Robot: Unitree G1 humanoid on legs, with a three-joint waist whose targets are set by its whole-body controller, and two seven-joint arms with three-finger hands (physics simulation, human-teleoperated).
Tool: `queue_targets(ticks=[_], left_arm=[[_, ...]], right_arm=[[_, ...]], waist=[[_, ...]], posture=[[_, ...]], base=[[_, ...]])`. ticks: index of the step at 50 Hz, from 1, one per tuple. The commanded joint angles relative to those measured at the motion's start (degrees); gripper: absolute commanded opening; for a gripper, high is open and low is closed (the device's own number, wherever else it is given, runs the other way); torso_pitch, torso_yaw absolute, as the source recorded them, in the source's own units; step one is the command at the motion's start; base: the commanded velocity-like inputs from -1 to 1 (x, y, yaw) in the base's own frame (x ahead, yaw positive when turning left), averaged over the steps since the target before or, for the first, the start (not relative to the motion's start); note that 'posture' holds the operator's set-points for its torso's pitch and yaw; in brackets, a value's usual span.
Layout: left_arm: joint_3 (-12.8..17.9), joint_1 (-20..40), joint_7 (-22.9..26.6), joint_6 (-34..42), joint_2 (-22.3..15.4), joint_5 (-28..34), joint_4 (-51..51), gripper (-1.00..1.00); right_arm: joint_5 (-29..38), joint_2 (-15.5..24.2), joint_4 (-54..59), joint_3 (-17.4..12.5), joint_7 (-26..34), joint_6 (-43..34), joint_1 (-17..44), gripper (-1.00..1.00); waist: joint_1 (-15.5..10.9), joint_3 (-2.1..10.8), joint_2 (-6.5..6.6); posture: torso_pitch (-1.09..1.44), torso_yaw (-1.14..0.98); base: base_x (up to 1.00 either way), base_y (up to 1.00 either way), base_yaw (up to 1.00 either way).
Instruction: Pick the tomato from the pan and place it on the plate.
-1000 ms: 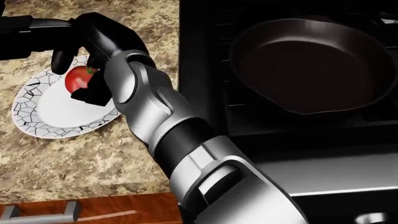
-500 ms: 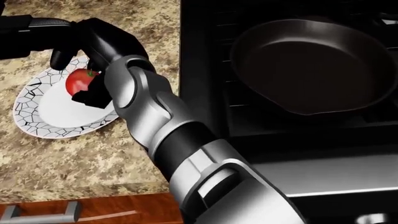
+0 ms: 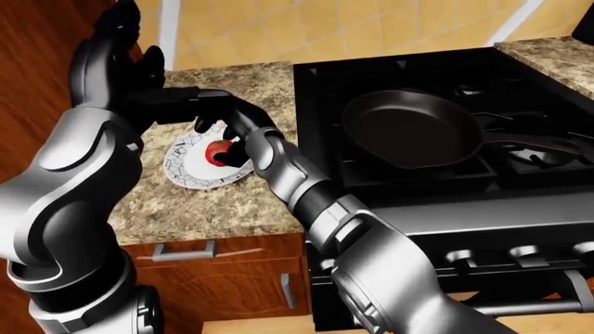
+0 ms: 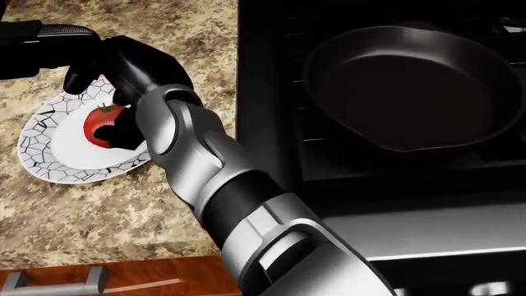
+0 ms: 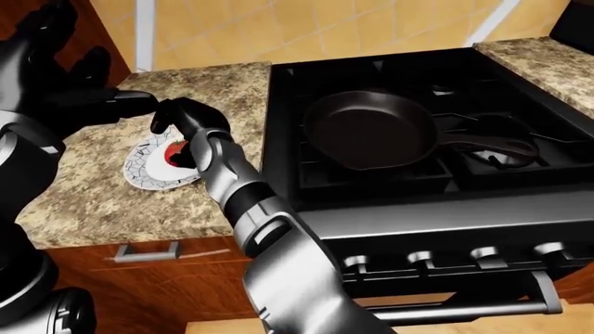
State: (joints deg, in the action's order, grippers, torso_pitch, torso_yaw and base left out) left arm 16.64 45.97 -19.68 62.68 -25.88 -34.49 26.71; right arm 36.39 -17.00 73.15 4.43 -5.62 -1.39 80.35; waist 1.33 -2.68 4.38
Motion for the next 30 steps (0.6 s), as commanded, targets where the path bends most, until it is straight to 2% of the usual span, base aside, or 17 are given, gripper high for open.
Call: queue_targets(ticks=[1, 13, 14, 16, 17, 30], left_arm=[[0.77, 1.95, -0.07, -1.57, -0.89, 0.16, 0.88, 1.00], [0.85, 1.90, -0.30, -1.54, -1.01, -0.15, 1.00, 1.00], [0.85, 1.81, -0.35, -1.47, -0.98, -0.21, 1.18, 1.00], [0.83, 1.91, -0.33, -1.57, -1.03, -0.21, 0.98, 1.00], [0.83, 1.86, -0.40, -1.53, -1.00, -0.24, 1.09, 1.00], [0.75, 1.50, -0.38, -1.83, -0.99, -0.25, 1.11, 1.00]], right_arm=[[0.06, 0.25, -2.42, -0.16, -0.81, 0.99, 2.22, -0.02], [0.11, -0.02, -2.52, -0.14, -0.99, 0.96, 1.83, 0.14], [0.01, 0.01, -2.60, -0.22, -0.94, 0.86, 1.97, 0.33], [0.00, 0.25, -2.47, -0.25, -1.05, 1.06, 1.99, 0.44], [-0.04, 0.29, -2.56, -0.29, -1.03, 0.94, 2.12, 0.58], [-1.92, 1.34, -3.37, -1.19, -0.79, 0.14, 4.10, 0.68]], waist=[[0.05, 1.61, 0.46], [0.02, 1.63, 0.48], [0.02, 1.63, 0.48], [0.02, 1.62, 0.48], [0.02, 1.61, 0.47], [0.01, 1.57, 0.43]], posture=[[0.00, 0.00], [0.00, 0.00], [0.00, 0.00], [0.00, 0.00], [0.00, 0.00], [0.00, 0.00]], base=[[0.00, 0.00, 0.00], [0.00, 0.00, 0.00], [0.00, 0.00, 0.00], [0.00, 0.00, 0.00], [0.00, 0.00, 0.00], [0.00, 0.00, 0.00]])
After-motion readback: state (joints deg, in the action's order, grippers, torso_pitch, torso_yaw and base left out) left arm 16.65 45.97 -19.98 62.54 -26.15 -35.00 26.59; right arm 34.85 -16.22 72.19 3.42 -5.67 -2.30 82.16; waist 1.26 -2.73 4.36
